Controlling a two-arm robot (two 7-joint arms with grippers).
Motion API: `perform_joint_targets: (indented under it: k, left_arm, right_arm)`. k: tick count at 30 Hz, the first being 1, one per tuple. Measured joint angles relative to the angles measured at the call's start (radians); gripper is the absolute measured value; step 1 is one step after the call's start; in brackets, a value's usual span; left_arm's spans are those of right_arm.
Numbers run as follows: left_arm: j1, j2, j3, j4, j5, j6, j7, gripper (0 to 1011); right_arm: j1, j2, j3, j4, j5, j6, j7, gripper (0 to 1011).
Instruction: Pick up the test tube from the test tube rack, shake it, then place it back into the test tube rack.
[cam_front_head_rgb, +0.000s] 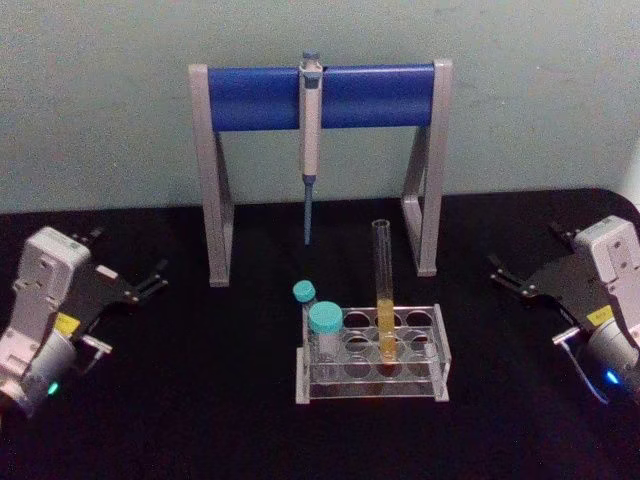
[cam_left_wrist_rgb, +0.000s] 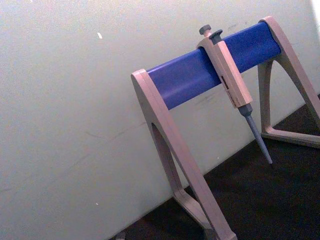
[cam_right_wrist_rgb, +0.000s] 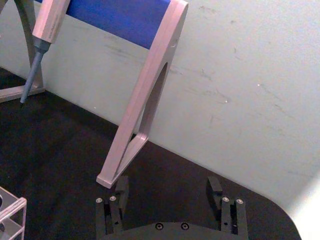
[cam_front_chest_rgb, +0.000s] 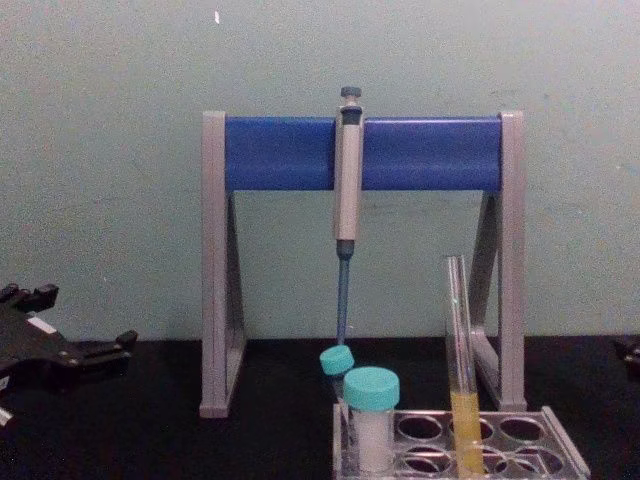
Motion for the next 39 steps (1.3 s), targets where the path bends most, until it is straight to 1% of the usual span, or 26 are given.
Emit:
perform_joint_targets:
  k: [39]
  left_arm:
    - [0.0,0.0,0.0,0.0,0.0,0.0,0.0,1010]
  right_arm:
    - [0.0,0.0,0.0,0.0,0.0,0.0,0.0,1000]
